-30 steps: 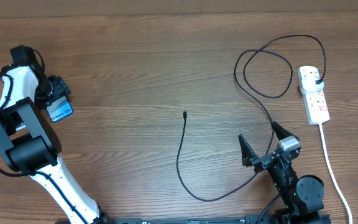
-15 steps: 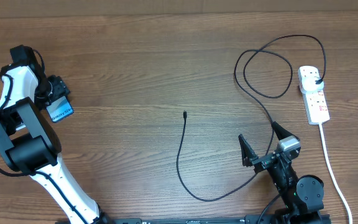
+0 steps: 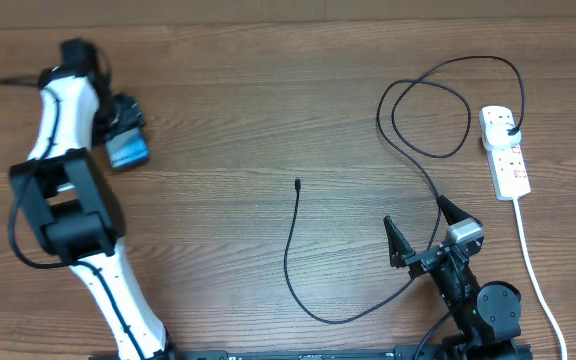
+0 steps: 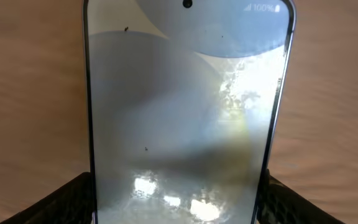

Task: Plug charger to phone and switch on socket
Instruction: 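Lift the phone with the left gripper and carry it toward center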

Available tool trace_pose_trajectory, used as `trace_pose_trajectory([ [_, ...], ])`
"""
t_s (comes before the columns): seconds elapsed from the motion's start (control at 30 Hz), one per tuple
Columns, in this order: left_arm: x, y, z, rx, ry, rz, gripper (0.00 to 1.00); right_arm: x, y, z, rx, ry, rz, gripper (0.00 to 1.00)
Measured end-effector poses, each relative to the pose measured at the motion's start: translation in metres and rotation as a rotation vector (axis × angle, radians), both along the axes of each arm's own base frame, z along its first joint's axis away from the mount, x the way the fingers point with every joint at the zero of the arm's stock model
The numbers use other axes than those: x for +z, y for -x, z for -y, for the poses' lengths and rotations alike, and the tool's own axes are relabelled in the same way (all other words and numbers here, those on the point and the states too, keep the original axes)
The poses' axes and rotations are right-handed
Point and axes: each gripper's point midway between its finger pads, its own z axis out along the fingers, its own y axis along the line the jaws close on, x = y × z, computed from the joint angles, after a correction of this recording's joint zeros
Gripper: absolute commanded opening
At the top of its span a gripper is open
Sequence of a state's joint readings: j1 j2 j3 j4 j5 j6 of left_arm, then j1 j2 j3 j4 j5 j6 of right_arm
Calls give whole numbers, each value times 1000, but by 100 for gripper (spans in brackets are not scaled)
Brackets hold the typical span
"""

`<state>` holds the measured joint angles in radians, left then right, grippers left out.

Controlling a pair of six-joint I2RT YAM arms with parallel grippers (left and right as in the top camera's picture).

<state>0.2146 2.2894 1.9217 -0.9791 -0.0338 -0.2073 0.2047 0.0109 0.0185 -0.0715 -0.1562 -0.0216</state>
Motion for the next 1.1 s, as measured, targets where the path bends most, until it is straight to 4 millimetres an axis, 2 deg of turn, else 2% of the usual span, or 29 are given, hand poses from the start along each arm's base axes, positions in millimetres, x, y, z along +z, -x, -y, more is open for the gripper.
trace_pose_trajectory([
  [0.13, 11, -20, 66, -122, 23, 38, 4, 0, 0, 0, 0, 0, 1, 100],
  [0.3, 12, -21, 181, -305, 65, 53, 4, 0, 0, 0, 0, 0, 0, 100],
  [0.37, 13, -16, 228, -381, 78, 68, 4, 0, 0, 0, 0, 0, 0, 100],
  [0.4, 13, -14, 241, -400, 82, 68, 4, 0, 0, 0, 0, 0, 1, 100],
  [0.53, 13, 13, 317, -480, 94, 61, 4, 0, 0, 0, 0, 0, 0, 100],
  [0.6, 13, 23, 336, -481, 92, 56, 4, 0, 0, 0, 0, 0, 0, 100],
  [0.7, 11, 33, 346, -445, 89, 37, 4, 0, 0, 0, 0, 0, 0, 100],
  [0.77, 10, 36, 342, -410, 83, 22, 4, 0, 0, 0, 0, 0, 0, 100],
  [0.97, 6, 47, 309, -311, 63, -73, 4, 0, 0, 0, 0, 0, 0, 100],
  [1.1, 14, 52, 292, -277, 69, -128, 4, 0, 0, 0, 0, 0, 0, 100],
])
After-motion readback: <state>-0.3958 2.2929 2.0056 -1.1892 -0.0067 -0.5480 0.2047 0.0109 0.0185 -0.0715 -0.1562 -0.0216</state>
